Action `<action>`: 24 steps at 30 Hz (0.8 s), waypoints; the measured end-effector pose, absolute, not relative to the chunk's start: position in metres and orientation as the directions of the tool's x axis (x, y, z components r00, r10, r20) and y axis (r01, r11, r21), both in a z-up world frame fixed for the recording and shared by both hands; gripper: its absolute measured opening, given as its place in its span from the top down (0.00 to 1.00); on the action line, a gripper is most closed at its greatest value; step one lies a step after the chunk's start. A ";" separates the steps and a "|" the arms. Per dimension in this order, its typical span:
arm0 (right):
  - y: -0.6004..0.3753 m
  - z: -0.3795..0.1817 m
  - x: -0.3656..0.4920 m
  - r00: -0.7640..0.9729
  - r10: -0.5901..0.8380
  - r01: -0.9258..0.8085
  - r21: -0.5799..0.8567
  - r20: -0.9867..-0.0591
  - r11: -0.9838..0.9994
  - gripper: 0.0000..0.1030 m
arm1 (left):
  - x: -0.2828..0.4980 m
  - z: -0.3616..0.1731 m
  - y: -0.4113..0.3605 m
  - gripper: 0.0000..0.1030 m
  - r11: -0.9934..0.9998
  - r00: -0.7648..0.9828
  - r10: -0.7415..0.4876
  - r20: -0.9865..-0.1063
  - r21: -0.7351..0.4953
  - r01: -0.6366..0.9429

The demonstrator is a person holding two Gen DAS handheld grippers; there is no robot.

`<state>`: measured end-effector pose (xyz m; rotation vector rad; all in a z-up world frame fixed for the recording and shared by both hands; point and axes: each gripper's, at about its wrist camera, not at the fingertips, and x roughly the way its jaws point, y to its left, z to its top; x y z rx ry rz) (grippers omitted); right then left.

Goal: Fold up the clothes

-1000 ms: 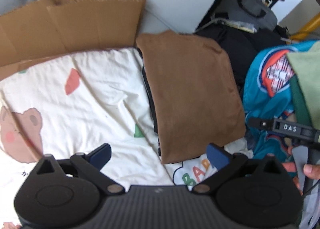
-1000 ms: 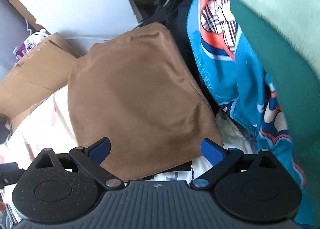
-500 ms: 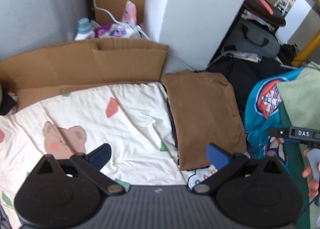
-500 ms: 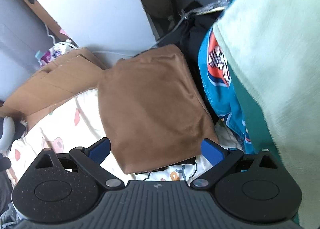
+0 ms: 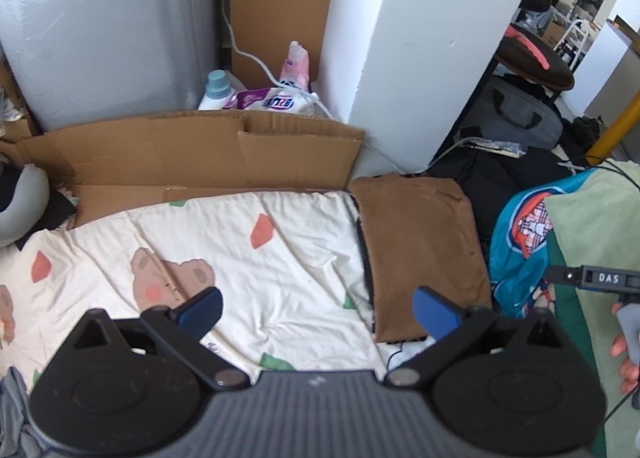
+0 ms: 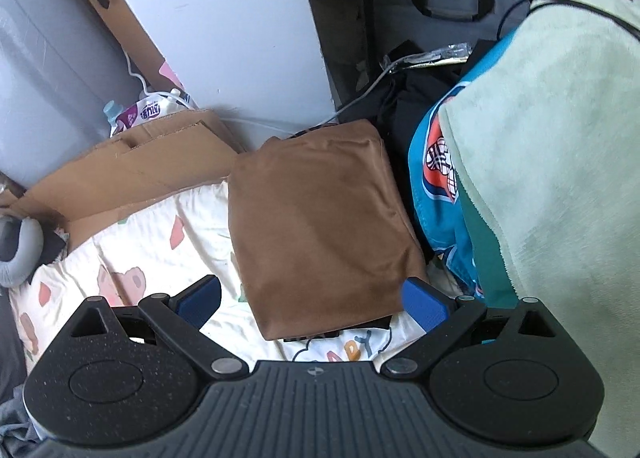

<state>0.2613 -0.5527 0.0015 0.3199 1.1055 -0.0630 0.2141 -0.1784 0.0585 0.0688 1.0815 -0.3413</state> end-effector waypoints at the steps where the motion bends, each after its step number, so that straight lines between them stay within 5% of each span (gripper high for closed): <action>1: -0.550 0.003 0.262 0.450 0.111 0.203 0.223 -0.886 0.953 0.03 | 0.213 0.061 -0.176 0.01 0.946 0.426 -0.239 -0.872 -0.111 0.303; 24: -0.462 0.114 0.278 0.481 0.125 0.124 0.208 -0.868 0.970 0.03 | 0.188 0.121 -0.072 0.01 0.986 0.488 -0.163 -0.858 -0.121 0.116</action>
